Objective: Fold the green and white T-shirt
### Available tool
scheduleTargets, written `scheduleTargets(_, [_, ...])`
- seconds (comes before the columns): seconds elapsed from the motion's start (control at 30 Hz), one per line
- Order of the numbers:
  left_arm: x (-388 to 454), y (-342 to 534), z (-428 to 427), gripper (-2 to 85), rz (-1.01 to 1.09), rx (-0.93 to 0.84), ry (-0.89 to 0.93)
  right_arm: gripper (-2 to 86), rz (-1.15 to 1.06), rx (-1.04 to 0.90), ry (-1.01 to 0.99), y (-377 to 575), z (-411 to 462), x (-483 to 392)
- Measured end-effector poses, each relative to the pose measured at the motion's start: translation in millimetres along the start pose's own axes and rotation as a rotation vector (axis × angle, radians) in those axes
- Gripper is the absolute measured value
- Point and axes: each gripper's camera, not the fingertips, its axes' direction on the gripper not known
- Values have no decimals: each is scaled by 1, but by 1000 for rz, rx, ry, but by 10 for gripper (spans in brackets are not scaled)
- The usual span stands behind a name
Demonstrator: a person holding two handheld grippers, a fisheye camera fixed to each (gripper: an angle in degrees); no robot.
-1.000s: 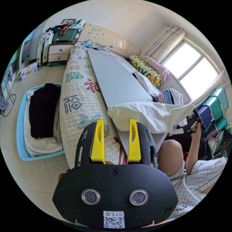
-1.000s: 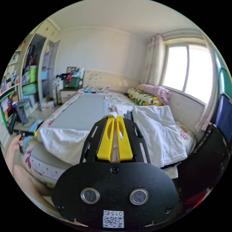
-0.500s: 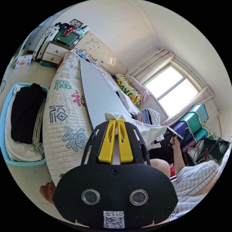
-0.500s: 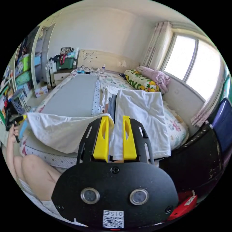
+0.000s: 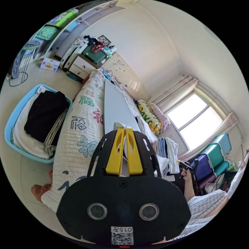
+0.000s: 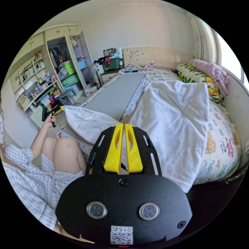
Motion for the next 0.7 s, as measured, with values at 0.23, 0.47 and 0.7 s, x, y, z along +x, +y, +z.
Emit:
scheduleTargets(0.23, [78,4,-19,-8,23,104,172,46,-239,123,-82,-19,2,-89])
scheduleTargets(0.47, [145,33,0,-7,448,117,335,44,-634,-37,-432,-98,104,-315])
scheduleTargets(0.7, [87,31,18,-7,430,128,523,48,-767,-310,-413,-161,219,-388])
